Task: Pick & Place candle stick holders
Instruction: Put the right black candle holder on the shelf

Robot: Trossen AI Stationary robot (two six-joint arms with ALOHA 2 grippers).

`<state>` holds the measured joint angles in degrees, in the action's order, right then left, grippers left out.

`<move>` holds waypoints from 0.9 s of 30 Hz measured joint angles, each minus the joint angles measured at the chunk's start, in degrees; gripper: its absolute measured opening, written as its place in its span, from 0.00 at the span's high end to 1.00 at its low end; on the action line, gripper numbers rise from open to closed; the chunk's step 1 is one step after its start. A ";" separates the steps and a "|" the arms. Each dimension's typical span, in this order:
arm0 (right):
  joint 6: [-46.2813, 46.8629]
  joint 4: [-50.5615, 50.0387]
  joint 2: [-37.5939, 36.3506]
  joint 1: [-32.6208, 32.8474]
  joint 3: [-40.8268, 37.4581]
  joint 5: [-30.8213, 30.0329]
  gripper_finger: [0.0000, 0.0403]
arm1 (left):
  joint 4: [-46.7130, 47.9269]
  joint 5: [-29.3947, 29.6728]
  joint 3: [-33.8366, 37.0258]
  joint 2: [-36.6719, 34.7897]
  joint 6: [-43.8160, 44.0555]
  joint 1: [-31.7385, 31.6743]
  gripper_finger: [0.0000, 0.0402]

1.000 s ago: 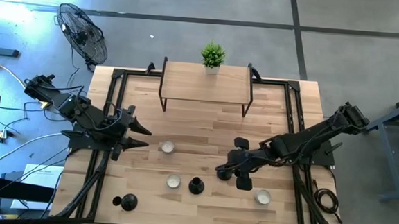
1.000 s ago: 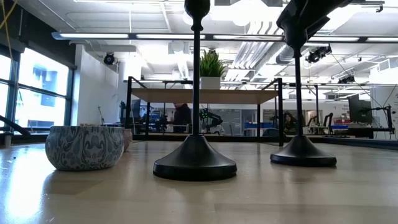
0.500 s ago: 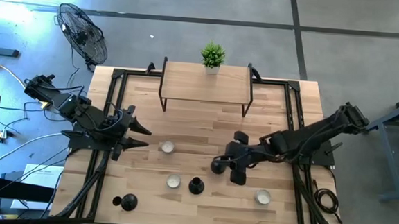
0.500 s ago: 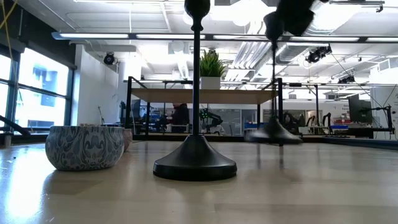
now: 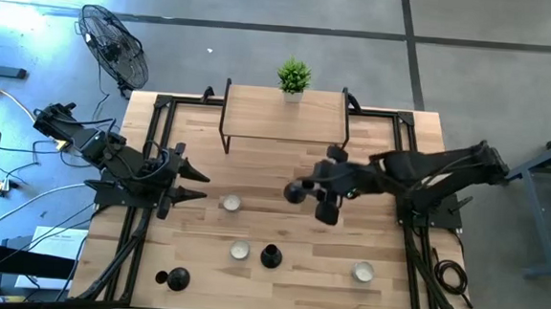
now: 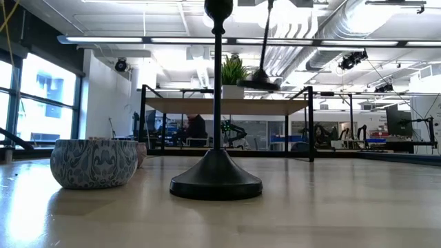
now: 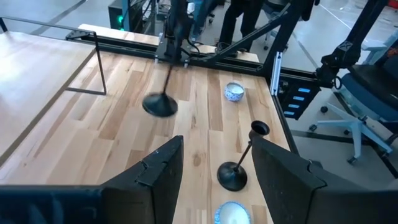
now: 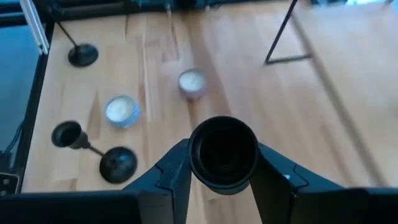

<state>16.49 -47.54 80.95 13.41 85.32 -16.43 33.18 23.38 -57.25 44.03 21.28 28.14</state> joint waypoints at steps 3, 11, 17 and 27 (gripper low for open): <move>-0.72 -3.96 0.00 -1.21 5.54 -1.97 0.69 | -0.01 -0.27 0.00 -0.01 0.02 0.00 0.53; -5.20 -13.71 -0.04 -7.30 18.96 -7.60 0.69 | 0.03 -0.27 0.00 0.00 0.02 0.00 0.53; -7.94 -17.11 -0.04 -16.23 25.07 -4.65 0.69 | 1.41 -0.25 0.00 0.00 0.04 0.00 0.53; -11.66 -16.69 1.30 -34.07 26.12 8.17 0.69 | 1.32 0.17 0.00 0.00 0.04 0.00 0.53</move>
<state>4.83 -64.23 82.24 -20.67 111.44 -8.26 34.50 23.55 -57.25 44.03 21.32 28.14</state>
